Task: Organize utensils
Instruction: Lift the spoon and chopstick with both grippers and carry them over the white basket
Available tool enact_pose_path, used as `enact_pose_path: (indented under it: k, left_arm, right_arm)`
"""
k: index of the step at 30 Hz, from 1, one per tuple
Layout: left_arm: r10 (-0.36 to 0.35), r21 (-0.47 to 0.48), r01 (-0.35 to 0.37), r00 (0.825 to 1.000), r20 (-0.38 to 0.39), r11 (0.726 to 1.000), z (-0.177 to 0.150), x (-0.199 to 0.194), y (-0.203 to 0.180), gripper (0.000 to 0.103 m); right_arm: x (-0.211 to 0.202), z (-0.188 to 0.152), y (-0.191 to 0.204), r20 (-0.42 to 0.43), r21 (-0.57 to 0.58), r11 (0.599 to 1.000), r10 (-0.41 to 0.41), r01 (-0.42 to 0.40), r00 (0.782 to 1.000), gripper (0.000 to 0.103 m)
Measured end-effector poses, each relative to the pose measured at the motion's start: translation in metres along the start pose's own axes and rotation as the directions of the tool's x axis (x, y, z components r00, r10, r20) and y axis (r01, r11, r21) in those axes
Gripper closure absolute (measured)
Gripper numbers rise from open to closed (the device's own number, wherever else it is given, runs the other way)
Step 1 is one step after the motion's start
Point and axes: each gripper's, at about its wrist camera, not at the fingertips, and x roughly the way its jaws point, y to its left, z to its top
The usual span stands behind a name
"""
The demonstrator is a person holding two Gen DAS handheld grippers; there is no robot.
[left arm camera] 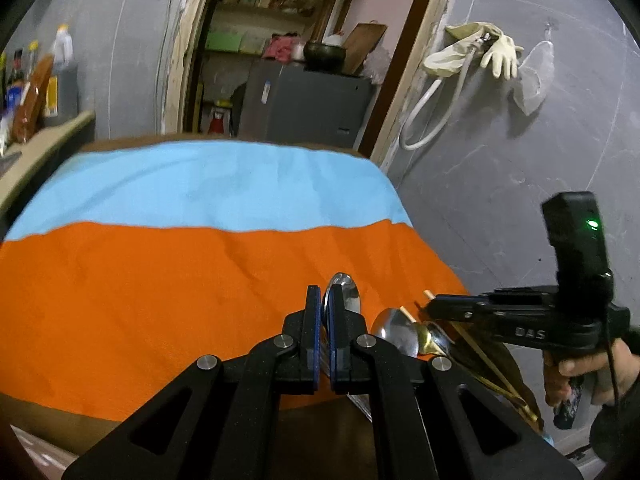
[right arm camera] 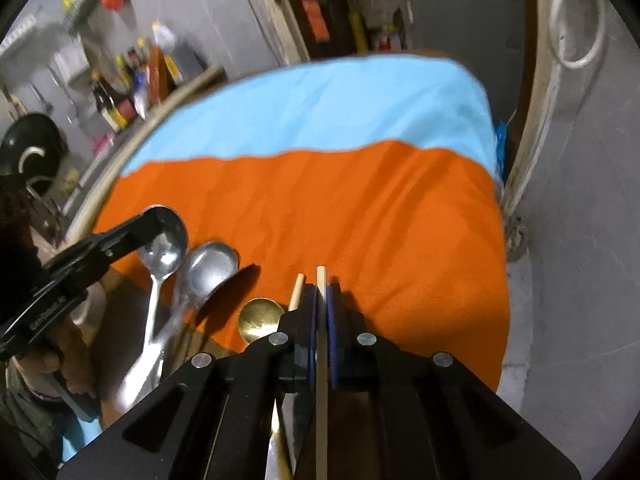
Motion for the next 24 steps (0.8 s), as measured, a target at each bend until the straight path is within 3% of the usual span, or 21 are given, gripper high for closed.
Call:
enact_pose_path:
  k: [5, 10, 16, 24]
  left_arm:
    - [0.034, 0.036, -0.037, 0.996, 0.078, 0.999, 0.003, -0.017, -0.015, 0.102]
    - [0.075, 0.090, -0.092, 0.981, 0.179, 0.992, 0.003, -0.041, -0.033, 0.102]
    - [0.084, 0.113, -0.127, 0.942, 0.326, 0.985, 0.003, -0.084, -0.048, 0.102]
    - [0.138, 0.109, -0.208, 0.882, 0.451, 0.972, 0.009, -0.147, -0.050, 0.102]
  right_arm:
    - [-0.046, -0.018, 0.017, 0.185, -0.047, 0.999, 0.018, -0.010, 0.983, 0.100]
    - [-0.084, -0.027, 0.038, 0.361, -0.103, 0.995, 0.033, 0.005, 0.932, 0.100]
    - [-0.117, -0.026, 0.062, 0.542, -0.131, 0.991, 0.070, 0.002, 0.838, 0.100]
    - [-0.148, -0.014, 0.114, 0.670, -0.241, 0.964, 0.252, -0.116, 0.698, 0.100]
